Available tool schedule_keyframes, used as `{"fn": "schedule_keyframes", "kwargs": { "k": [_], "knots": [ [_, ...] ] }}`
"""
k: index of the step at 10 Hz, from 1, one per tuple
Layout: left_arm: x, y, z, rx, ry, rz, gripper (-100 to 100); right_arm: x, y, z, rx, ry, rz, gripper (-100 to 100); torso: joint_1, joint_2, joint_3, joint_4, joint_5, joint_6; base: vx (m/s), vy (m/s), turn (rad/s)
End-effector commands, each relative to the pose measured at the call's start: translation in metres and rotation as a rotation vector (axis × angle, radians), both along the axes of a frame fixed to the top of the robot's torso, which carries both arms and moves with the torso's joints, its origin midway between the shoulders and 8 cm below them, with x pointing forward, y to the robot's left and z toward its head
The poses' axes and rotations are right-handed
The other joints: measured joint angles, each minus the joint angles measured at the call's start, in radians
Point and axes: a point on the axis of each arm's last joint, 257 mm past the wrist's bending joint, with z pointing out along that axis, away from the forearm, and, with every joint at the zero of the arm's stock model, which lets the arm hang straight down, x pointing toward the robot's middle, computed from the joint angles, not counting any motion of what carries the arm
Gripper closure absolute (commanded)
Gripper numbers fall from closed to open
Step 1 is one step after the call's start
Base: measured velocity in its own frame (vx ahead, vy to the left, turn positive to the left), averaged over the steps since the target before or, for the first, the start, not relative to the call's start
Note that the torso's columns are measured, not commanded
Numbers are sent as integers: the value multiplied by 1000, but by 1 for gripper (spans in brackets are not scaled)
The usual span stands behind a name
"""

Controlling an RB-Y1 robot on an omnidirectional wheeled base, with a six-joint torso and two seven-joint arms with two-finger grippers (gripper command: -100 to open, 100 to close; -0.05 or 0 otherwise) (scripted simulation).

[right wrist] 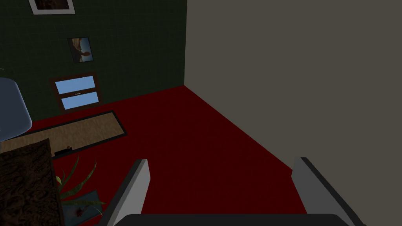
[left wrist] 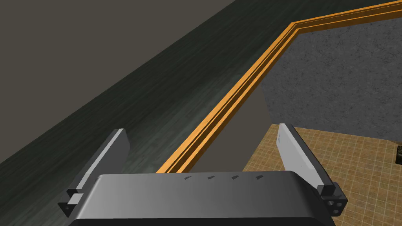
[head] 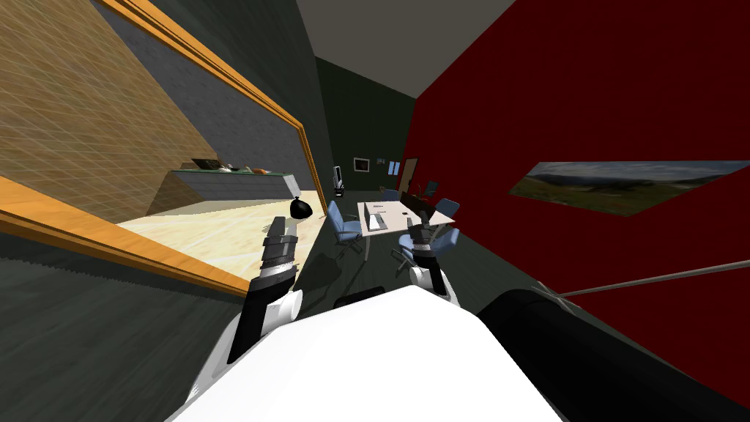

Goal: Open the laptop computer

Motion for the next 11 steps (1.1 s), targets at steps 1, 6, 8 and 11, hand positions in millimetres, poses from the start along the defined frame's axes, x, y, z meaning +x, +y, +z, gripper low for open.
{"fn": "schedule_keyframes", "kwargs": {
  "k": [1, 6, 8, 11],
  "knots": [
    [0, 0, 0, 0, 0, 0, 0, 0, 0, 0, 0, 0, 0, 0, 0, 40, -82, 41, 0, 0, 0, 0, 0],
    [0, 0, 0, 0, 0, 0, 0, 0, 0, 0, 0, 0, 0, 0, 0, 396, -792, 396, 0, 0, 0, 0, 0],
    [0, 0, 0, 0, 0, 0, 0, 0, 0, 0, 0, 0, 0, 0, 0, 544, -1087, 544, 0, 0, 0, 0, 0],
    [0, 0, 0, 0, 0, 0, 0, 5, 6, -4, -109, 32, -1, -100, 1, 724, -1452, 724, 0, 0, 25, 23, -22]
  ]
}}
